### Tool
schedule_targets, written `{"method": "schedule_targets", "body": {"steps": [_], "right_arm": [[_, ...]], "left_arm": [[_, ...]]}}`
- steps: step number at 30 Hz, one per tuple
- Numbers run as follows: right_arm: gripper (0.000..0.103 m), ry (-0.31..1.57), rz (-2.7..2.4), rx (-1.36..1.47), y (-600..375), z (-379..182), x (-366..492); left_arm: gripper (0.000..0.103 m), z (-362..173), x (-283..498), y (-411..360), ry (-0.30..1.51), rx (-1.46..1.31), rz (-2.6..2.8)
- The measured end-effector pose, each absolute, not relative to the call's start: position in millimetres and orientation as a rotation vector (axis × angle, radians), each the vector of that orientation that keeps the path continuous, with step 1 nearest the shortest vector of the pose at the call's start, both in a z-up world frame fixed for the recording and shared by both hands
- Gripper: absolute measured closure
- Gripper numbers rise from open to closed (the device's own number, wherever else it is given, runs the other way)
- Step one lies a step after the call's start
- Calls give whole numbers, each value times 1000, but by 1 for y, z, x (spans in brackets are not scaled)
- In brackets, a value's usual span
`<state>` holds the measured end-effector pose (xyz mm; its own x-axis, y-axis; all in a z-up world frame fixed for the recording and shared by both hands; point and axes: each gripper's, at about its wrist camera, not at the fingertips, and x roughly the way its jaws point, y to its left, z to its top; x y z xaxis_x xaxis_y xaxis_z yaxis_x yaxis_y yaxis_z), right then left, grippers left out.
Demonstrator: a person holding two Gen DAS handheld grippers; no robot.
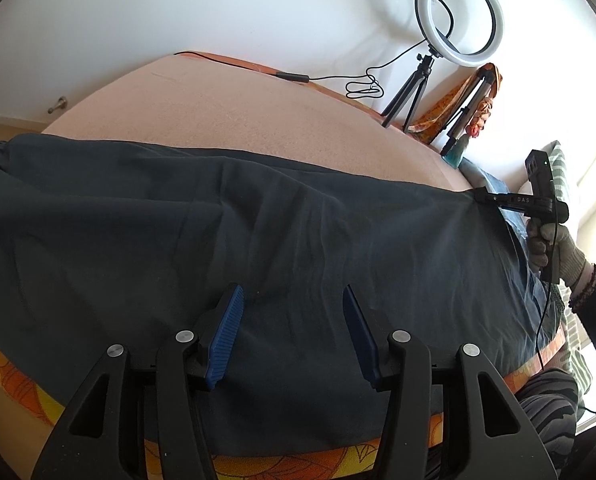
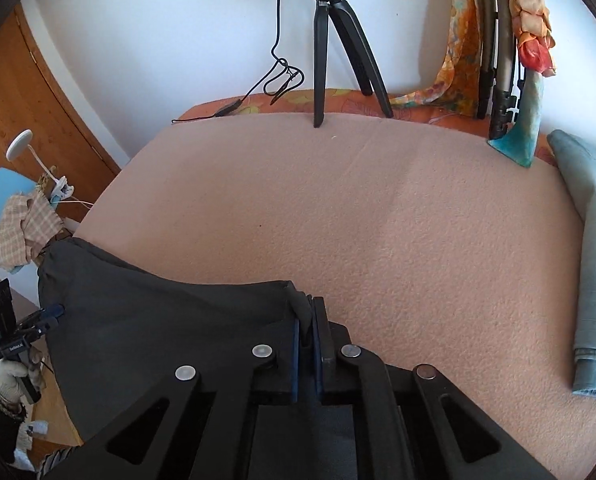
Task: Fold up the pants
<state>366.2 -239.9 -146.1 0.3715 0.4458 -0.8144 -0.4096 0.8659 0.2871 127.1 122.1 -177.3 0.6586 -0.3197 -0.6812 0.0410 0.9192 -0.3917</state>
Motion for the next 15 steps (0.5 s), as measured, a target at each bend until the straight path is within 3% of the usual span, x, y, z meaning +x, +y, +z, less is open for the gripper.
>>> {"method": "schedule_targets", "body": {"steps": [5, 8, 12, 13, 15], "right_arm": [[94, 1109, 512, -25, -228, -163, 371], [77, 1112, 452, -17, -234, -165, 369], [67, 1088, 451, 24, -238, -148, 358], [64, 1067, 447, 31, -239, -140, 353], [61, 1034, 449, 46, -239, -123, 341]], "left_arm": [[52, -176, 124, 124, 830, -380, -194], [51, -174, 116, 132, 816, -429, -172], [51, -165, 96, 149, 778, -494, -143], [49, -162, 90, 154, 766, -505, -124], [36, -157, 77, 169, 731, -531, -89]]}}
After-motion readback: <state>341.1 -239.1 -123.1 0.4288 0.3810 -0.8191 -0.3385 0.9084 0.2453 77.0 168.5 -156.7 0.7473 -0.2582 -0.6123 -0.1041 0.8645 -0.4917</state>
